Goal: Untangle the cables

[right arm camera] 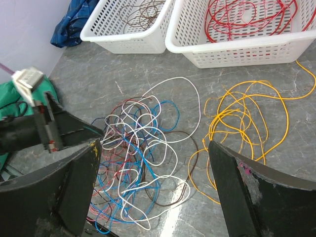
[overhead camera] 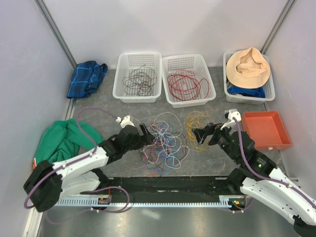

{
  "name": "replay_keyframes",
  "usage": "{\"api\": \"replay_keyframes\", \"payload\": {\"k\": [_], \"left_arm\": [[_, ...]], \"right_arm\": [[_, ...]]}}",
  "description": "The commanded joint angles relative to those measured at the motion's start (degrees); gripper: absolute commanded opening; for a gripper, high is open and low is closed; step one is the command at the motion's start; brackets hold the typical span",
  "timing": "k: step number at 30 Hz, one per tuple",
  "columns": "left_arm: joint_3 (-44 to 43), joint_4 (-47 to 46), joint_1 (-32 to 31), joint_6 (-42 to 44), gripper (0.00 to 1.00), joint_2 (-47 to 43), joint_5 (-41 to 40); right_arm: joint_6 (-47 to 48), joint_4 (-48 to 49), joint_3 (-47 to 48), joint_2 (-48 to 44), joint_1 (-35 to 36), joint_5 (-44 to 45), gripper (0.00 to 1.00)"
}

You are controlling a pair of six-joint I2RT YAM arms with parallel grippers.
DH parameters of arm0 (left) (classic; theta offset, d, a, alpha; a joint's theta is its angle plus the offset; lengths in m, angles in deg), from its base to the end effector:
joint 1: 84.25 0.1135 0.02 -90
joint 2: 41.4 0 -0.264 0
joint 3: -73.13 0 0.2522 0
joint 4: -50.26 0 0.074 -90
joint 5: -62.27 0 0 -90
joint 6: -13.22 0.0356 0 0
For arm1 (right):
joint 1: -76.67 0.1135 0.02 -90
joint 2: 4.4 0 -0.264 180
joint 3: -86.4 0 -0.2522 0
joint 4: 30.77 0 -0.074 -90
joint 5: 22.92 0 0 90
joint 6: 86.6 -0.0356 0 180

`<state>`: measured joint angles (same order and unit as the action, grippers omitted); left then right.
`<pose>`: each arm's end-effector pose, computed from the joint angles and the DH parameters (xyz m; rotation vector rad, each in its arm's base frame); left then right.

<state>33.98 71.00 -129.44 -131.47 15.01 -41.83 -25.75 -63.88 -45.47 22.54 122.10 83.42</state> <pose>0.1473 -0.1360 0.1918 -0.3279 2.2753 -0.6739 0.0953 0.0825 0.3019 -0.0477 1.8216 0.6825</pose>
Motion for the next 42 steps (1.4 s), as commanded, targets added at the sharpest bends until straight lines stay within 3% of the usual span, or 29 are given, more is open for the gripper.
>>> {"api": "replay_keyframes", "payload": {"k": [1,4,7,10,11,13,21,25,36,42], "left_arm": [[0.5,-6.4,0.8,-7.0,0.99,8.1,7.6],[2.0,-11.1,0.7,-8.6,0.95,12.1,11.4],[2.8,-13.8,0.6,-8.0,0.81,13.9,13.7],[2.8,-15.6,0.6,-4.5,0.44,14.3,15.8],[2.1,-15.6,0.6,-3.1,0.18,14.1,16.6],[0.6,-13.8,0.5,1.1,0.02,13.6,16.8],[-13.7,-1.5,-1.7,16.5,0.02,4.3,7.0],[-20.2,3.1,-2.4,23.0,0.02,3.5,2.6],[-25.6,3.7,-3.2,23.9,0.02,5.6,3.6],[-25.6,3.5,-3.9,23.8,0.02,4.9,4.4]], "right_arm": [[-0.3,1.7,-0.2,-0.1,0.2,0.0,0.98],[-0.1,1.0,0.0,-0.5,0.2,0.4,0.98],[-0.1,0.7,0.2,-0.5,0.2,0.6,0.98],[-0.2,0.8,0.1,-0.3,0.2,0.8,0.98],[-0.2,0.7,0.1,-0.2,0.3,0.7,0.98],[-0.1,0.8,0.1,0.0,0.1,0.9,0.98],[0.1,0.9,0.9,-0.2,0.3,0.4,0.98],[0.4,3.5,-0.2,0.0,0.2,-4.5,0.97],[-3.1,17.7,-4.0,7.9,0.1,-19.2,0.90],[-2.9,25.4,-4.9,14.7,0.3,-16.7,0.89]]}}
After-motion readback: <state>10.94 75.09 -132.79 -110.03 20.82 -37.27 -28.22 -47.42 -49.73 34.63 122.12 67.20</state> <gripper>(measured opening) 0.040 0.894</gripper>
